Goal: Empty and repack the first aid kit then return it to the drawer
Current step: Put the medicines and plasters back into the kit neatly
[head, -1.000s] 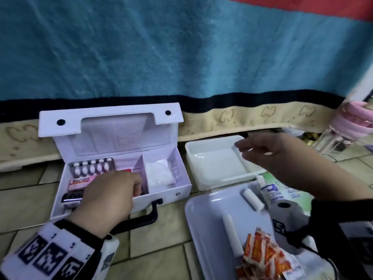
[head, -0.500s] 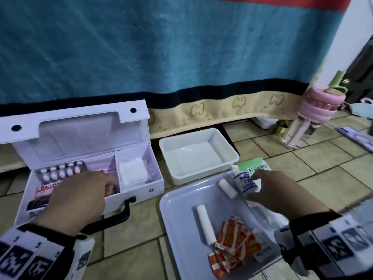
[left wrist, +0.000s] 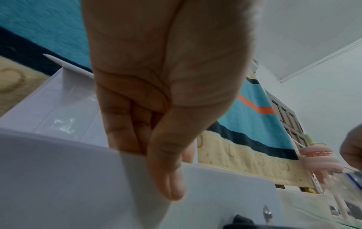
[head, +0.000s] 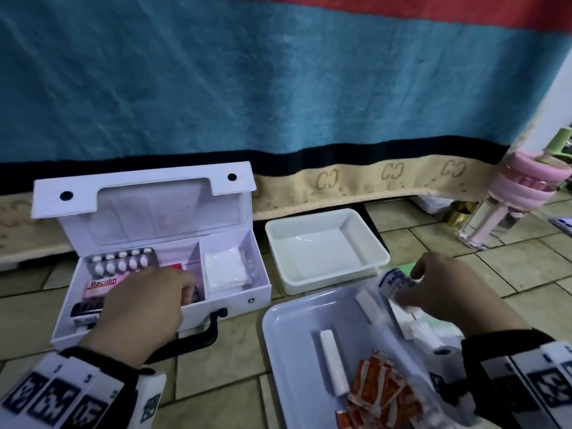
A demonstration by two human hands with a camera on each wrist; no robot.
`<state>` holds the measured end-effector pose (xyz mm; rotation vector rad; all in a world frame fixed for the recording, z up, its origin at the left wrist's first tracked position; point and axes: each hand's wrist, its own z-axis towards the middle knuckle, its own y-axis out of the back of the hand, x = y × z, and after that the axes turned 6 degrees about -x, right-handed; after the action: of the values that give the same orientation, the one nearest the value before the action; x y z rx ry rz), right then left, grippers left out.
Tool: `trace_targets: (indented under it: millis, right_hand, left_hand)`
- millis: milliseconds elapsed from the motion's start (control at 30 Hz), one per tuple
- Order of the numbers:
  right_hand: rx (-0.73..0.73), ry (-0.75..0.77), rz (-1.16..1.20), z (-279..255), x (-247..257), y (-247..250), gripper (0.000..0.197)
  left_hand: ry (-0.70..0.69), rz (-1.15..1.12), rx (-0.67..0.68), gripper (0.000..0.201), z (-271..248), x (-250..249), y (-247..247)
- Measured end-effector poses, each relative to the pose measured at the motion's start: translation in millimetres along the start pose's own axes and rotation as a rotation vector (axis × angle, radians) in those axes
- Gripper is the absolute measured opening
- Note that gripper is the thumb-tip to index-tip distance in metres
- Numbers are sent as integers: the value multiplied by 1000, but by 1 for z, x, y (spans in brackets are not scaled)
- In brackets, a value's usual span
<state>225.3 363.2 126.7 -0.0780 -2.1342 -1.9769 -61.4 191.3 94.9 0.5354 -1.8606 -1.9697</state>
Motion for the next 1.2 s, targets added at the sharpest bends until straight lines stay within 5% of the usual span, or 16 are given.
trace_targets:
  millis: [267,400,567,733,1200]
  right_hand:
    - [-69,269,171,-27,69,51,42]
    - [-26,584,215,-35,136,15,44]
    - [109,920,-17,-27,185,-41,44]
    - [263,943,-84,-13,184,-55,39]
    - [113,1039,-360,-23,190,-76,26]
  left_hand:
    - [6,-125,14,25,2,5,-2]
    - [7,-191,2,27,5,10,-5]
    - [-5,-192,-16,33,8,12,-9]
    - [0,-197,-22,30,10,13,-11]
    - [13,-203,-4,32,10,12,-8]
